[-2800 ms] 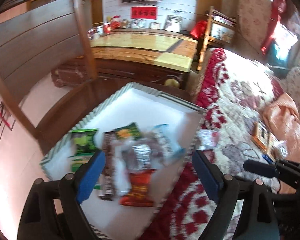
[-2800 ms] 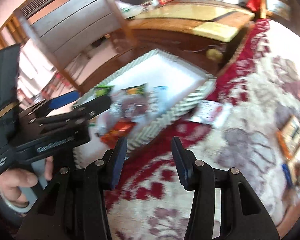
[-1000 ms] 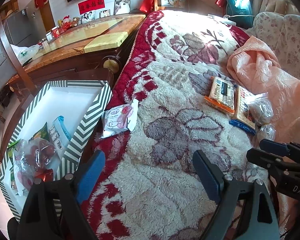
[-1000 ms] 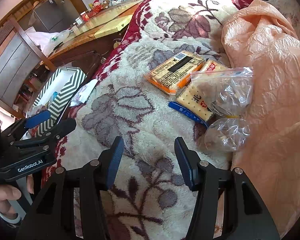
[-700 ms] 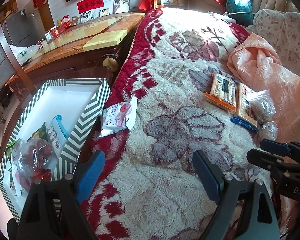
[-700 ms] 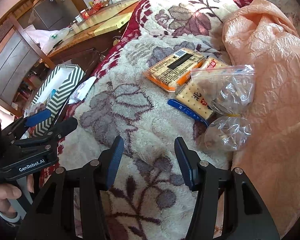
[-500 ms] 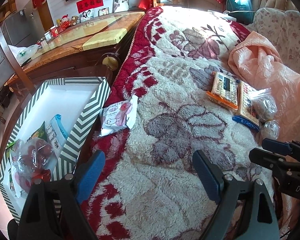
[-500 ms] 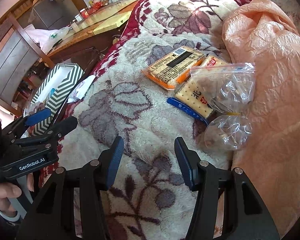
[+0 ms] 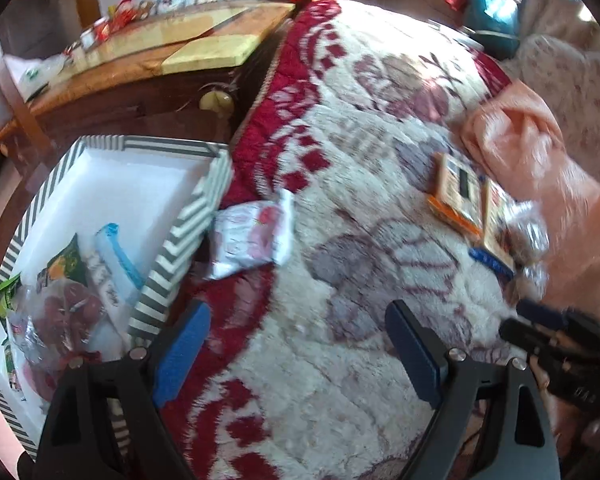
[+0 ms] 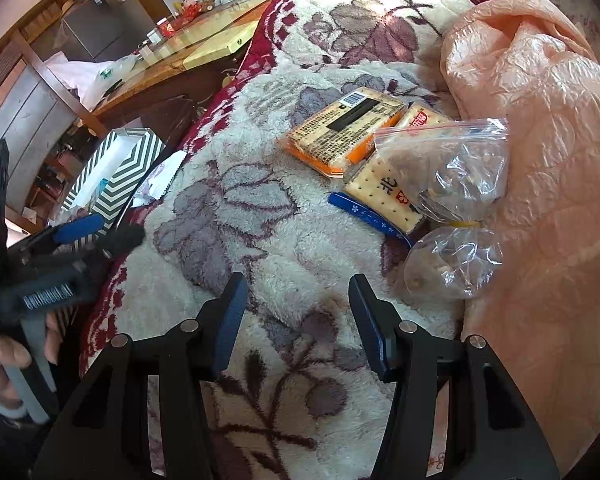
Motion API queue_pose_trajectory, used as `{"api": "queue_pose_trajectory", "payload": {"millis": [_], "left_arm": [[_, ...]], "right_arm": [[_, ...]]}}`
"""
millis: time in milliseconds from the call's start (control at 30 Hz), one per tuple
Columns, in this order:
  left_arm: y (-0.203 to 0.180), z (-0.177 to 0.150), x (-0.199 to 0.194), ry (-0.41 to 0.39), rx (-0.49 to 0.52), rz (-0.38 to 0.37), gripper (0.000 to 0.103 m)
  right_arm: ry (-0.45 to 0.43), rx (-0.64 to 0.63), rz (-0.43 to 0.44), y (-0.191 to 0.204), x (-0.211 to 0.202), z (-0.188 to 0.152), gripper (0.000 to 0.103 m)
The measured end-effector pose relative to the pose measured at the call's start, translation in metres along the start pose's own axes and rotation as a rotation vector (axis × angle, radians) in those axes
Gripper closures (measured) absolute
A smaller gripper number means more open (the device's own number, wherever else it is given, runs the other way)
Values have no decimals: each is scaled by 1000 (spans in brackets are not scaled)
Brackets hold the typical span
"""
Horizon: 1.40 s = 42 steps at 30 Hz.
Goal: Organize snacks
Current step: 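Grasp the white strawberry packet with the left tool while the right tool grasps the clear nut bag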
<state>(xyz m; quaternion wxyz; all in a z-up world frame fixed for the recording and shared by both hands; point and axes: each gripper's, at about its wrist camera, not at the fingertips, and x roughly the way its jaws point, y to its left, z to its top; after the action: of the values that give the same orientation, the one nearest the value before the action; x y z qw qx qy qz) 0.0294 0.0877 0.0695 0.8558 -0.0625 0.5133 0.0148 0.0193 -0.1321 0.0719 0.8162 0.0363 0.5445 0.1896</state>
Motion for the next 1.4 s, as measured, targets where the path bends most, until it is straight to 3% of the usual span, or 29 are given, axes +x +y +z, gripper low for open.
{"api": "queue_pose_trajectory", "payload": {"millis": [200,433,733,1033,1100,1200,1300,1367,1400], "left_arm": [[17,9,3,23,-41,-19,12],[10,12,19,59,-45,-29,12],[15,27,55,86,-123,46,12],[-7,43,74,69,-46,69,7],[-12,44,75,69,-34,46,7],[-20,40,83,127,-57,-65,7],[-34,35,85,115,6,-35,7],[-40,33,79,103,25,-88,7],[-43,33,75,100,32,-155,7]], "right_arm": [[0,5,9,-1,-1,1,50],[3,8,19,-1,0,2,50],[14,18,24,-4,2,1,50],[-1,25,14,-8,-1,3,50],[-36,38,-8,-12,-8,5,50],[-89,51,-39,-19,-21,8,50],[-133,60,-56,-24,-33,13,50],[-153,68,-62,-28,-38,15,50],[-154,70,-66,-29,-39,15,50]]}}
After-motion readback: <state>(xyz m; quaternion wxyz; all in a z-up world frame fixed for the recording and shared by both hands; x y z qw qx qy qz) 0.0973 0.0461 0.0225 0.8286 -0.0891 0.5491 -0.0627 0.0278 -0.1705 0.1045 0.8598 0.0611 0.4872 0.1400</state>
